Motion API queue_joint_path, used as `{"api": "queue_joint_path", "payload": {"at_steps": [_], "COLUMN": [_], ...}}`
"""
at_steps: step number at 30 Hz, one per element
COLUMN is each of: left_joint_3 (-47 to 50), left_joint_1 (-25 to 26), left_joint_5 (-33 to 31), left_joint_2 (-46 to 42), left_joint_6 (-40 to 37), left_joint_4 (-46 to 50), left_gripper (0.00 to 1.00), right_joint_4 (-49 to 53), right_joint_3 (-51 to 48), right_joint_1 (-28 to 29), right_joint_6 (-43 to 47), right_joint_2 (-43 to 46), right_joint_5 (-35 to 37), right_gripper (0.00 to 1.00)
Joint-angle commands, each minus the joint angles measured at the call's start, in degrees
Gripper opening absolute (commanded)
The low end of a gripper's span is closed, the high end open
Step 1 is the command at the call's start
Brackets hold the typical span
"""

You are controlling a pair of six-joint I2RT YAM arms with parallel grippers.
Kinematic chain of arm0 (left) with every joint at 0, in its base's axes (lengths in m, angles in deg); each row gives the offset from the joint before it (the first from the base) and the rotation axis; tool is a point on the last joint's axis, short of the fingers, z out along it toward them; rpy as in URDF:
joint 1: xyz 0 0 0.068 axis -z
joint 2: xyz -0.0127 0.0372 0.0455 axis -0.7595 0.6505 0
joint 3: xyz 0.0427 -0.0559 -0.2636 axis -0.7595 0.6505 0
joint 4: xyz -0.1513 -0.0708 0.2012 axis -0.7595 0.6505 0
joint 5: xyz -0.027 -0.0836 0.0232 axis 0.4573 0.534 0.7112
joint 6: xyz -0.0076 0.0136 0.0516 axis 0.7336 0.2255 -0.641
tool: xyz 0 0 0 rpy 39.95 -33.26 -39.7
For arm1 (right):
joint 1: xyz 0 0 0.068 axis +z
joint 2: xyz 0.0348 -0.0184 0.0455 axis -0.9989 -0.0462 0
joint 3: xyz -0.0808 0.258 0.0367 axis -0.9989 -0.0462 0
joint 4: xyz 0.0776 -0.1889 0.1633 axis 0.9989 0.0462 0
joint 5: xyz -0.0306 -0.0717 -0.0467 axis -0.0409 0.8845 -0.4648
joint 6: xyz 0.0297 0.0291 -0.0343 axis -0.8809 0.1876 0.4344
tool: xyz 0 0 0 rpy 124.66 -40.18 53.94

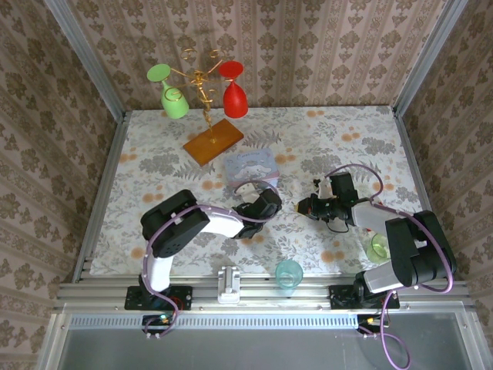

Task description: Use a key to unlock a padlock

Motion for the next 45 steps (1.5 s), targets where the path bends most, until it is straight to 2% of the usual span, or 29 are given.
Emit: {"api": "queue_joint_path", "payload": {"at_steps": [1,5,7,12,13,19,22,28,32,36,41,45], "left_joint_3": [0.5,-0.18,-0.15,-0.21,0.21,4.97,8.04,12.45,16.18,17.31,17.9,20.41], "left_joint_1": [-0.09,0.28,0.04,-0.07,-0.12,-0.4,-1.09,-3.19,-5.76,-6.54,-6.41,-6.62], "left_joint_5": [-1.88,-3.46,-3.89,-2.96,-2.52,0.76,4.38,15.58,23.6,25.74,26.02,27.16], "left_joint_2": [4.72,5.5,5.55,4.94,4.38,0.0,-1.8,-1.69,1.04,-0.02,-3.59,-4.69], "left_joint_6": [0.18,-0.28,-0.89,-2.37,-2.71,-4.41,-6.11,-8.41,-9.1,-8.68,-8.68,-8.22], "left_joint_4": [7.73,7.64,7.17,7.32,6.65,2.75,-2.92,-15.72,-29.18,-29.32,-24.76,-27.3], "left_gripper": [0.33,0.24,0.15,0.07,0.0,0.0,0.0,0.0,0.0,0.0,0.0,0.0], "right_joint_4": [-0.63,-0.46,-0.88,-1.94,-2.84,-4.93,-5.26,-7.01,-6.44,-5.06,-3.81,-1.66], "right_joint_3": [-0.58,-0.49,-0.77,-1.16,-1.27,-0.54,0.99,3.71,4.95,6.71,10.49,13.96], "right_joint_1": [-0.24,-0.33,-0.32,-0.34,-0.25,-0.2,0.53,3.04,2.96,3.01,3.05,3.27], "right_joint_6": [-0.27,-0.3,-0.54,-1.48,-2.11,-3.51,-3.55,-3.22,-0.59,0.82,1.63,3.75], "right_joint_2": [-0.91,-0.94,-0.76,-0.98,-1.28,-3.88,-6.09,-9.82,-11.97,-13.96,-16.03,-18.87], "right_joint_5": [-1.13,-1.14,-1.38,-1.45,-1.97,-4.19,-5.67,-10.29,-14.0,-12.09,-7.17,-6.77], "right_gripper": [0.0,0.0,0.0,0.0,0.0,0.0,0.0,0.0,0.0,0.0,0.0,0.0]}}
